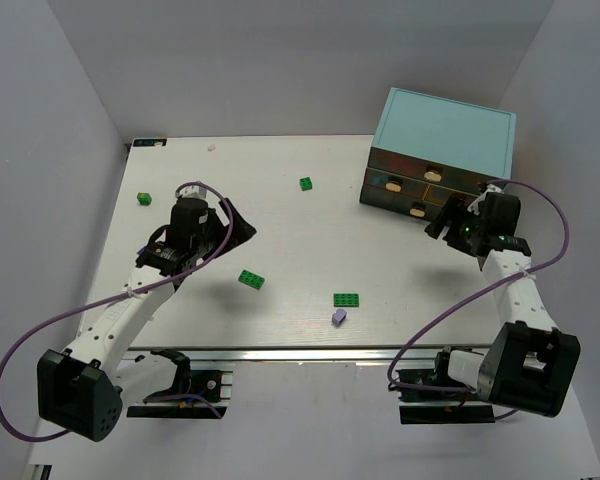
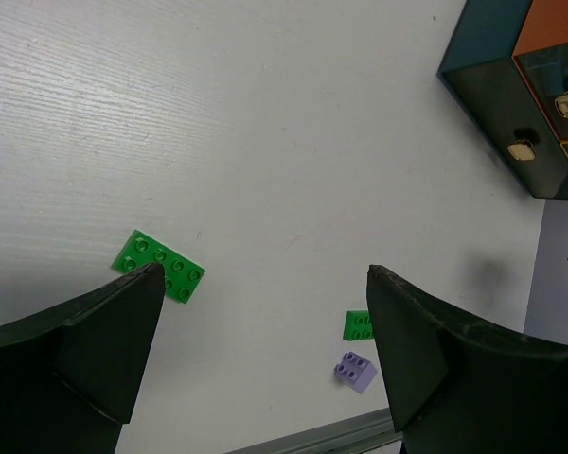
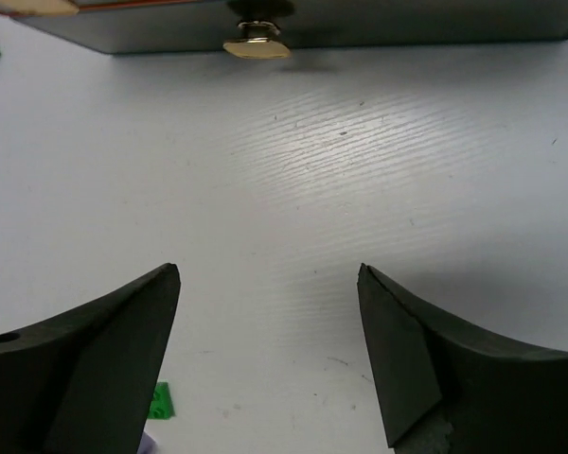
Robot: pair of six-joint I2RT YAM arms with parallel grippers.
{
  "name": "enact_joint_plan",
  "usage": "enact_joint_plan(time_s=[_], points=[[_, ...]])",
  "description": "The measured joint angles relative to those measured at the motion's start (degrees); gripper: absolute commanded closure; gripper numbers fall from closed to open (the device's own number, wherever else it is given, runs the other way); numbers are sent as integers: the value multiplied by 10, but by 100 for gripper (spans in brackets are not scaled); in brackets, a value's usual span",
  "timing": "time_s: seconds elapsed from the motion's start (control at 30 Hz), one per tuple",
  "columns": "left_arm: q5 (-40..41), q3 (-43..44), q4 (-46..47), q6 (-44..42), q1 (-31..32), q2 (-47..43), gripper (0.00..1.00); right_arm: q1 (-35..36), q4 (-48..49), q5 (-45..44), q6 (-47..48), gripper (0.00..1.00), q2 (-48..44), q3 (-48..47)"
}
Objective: Sort the legos into containers by color
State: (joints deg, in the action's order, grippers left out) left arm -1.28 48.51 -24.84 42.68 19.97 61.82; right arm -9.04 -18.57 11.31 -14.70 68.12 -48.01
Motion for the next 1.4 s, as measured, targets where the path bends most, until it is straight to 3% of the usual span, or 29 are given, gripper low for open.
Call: enact_joint_plan(time_s=[0.33, 0.6, 1.1, 1.3, 1.4], points=[[-6, 0, 0, 1, 0, 0, 3, -59, 126, 5, -129, 11, 35, 47], [-9, 0, -4, 6, 0, 0, 3, -79, 245, -14, -174, 16, 115, 45], [-9, 0, -8, 14, 0, 0, 3, -88, 323, -6, -203, 23, 189, -9], [-9, 0, -8, 13, 0, 0, 3, -88, 326, -4, -212, 33, 200, -10], [-9, 0, -8, 13, 0, 1, 3, -88, 328, -3, -215, 45, 203, -10]])
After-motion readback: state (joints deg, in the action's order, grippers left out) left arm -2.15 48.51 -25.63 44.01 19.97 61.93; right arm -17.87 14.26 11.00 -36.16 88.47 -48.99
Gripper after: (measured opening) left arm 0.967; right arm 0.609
